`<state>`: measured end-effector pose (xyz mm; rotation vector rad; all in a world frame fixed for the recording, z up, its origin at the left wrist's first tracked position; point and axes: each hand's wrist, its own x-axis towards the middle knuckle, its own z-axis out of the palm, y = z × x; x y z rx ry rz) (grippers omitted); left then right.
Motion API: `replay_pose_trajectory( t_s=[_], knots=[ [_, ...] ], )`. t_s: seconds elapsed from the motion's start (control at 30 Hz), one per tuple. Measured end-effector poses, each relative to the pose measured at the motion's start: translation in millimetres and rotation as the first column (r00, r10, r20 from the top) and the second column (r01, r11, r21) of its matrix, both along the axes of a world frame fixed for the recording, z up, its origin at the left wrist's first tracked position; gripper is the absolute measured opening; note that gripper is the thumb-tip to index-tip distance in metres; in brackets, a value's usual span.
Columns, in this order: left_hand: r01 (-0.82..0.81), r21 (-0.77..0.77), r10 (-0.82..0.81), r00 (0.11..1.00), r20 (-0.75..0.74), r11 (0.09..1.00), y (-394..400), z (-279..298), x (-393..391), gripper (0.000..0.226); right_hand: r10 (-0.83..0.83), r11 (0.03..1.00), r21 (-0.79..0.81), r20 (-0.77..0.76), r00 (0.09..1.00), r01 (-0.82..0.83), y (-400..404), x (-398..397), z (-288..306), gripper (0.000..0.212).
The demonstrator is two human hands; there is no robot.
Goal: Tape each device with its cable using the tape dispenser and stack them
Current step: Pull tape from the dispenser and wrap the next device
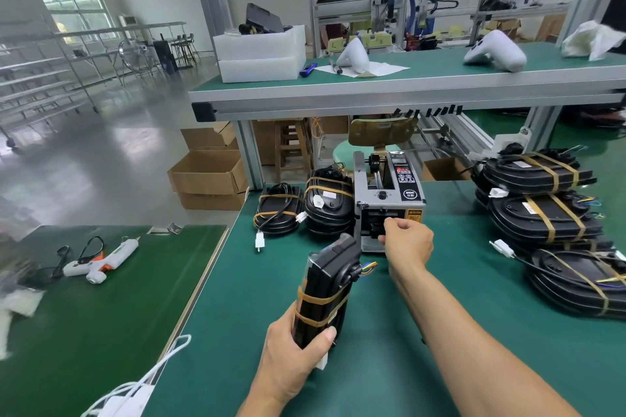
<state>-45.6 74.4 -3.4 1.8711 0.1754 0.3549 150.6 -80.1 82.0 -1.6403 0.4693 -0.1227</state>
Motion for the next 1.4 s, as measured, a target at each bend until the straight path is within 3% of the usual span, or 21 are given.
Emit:
replay_pose_trajectory(
  t_s=[0.33,0.63,0.87,0.97,1.07,1.2,1.27,1.4],
  knots=[
    [0.001,0.0,-0.001,1.0,0.002,1.0,-0.7,1.8,-0.7,0.036,-0.071,0.994,0.083,-0.058,0.996,0.076,9.5,7.7,-0.4,0.018],
    [0.004,0.006,-0.004,1.0,0.007,1.0,-2.0,6.1,-0.3,0.039,-0.106,0.989,-0.111,-0.049,0.993,0.1,14.7,8.9,2.1,0.009],
    [-0.007,0.005,0.007,1.0,-0.015,1.0,-1.8,3.6,-0.6,0.035,-0.078,0.985,-0.154,-0.006,0.997,0.076,15.5,4.1,2.7,0.011],
    [-0.012,0.002,0.012,1.0,-0.013,1.0,-1.3,2.8,-0.7,0.034,0.016,0.998,-0.069,0.03,0.999,-0.014,7.4,-10.7,-7.8,0.02],
    [-0.004,0.003,0.004,1.0,-0.007,1.0,-1.1,3.2,-0.2,0.035,0.121,0.975,0.172,0.113,0.986,-0.139,-5.3,-40.8,-15.3,0.017],
    [-0.005,0.003,0.005,1.0,-0.015,1.0,-1.8,2.5,-0.6,0.032,0.385,0.787,0.435,0.207,0.899,-0.437,-15.0,-71.2,6.1,0.018],
    [-0.006,0.017,0.006,1.0,-0.015,1.0,-1.3,2.6,-1.0,0.03,0.519,0.721,0.396,0.235,0.822,-0.569,-16.5,-77.6,19.6,0.016],
    [0.0,0.023,0.001,1.0,-0.021,1.0,-1.2,2.2,-0.4,0.029,0.594,0.751,0.204,0.207,0.778,-0.628,-18.1,-78.6,34.4,0.012]
  ],
)
